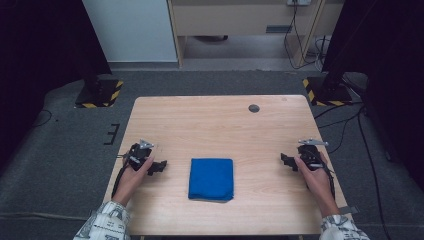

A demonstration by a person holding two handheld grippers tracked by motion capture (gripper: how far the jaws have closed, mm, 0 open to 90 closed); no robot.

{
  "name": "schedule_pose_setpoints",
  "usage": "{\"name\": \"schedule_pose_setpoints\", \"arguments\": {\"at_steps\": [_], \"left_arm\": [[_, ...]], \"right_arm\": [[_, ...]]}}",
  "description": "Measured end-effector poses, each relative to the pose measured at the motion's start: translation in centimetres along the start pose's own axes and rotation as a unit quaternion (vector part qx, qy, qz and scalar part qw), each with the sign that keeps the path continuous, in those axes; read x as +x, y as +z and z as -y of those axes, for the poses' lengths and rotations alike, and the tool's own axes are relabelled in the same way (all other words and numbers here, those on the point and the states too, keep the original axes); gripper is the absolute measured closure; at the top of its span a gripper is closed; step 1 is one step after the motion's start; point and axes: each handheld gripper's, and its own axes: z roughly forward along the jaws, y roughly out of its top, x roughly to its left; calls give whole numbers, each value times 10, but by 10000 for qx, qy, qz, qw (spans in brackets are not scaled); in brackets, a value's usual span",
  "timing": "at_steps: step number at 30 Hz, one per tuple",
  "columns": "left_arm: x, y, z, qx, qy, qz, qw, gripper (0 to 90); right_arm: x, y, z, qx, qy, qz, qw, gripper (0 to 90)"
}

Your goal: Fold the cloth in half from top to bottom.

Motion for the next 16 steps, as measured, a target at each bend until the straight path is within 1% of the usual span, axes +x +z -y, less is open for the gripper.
{"name": "schedule_pose_setpoints", "arguments": {"at_steps": [2,4,5,7,9,11,14,16], "left_arm": [[0,1,3,-126,-10,12,9999,0],[0,1,6,-290,-2,34,9996,0],[0,1,6,-291,9,34,9996,0],[-1,0,7,-294,19,26,9996,0],[-3,-1,9,-306,4,-3,9995,0],[-5,-3,11,-303,-6,-21,9995,0],[-5,-4,12,-297,-8,-18,9996,0],[-5,-4,12,-298,-10,-21,9996,0]], "right_arm": [[2,1,1,-47,-66,62,9999,73],[5,2,1,15,-189,143,9997,72],[7,2,1,36,-218,205,9995,71],[10,3,2,90,-362,270,9989,48],[13,2,3,125,-393,232,9989,39],[15,0,5,131,-374,219,9990,32],[20,-4,10,153,-313,256,9991,10],[22,-8,14,166,-339,259,9990,7]]}}
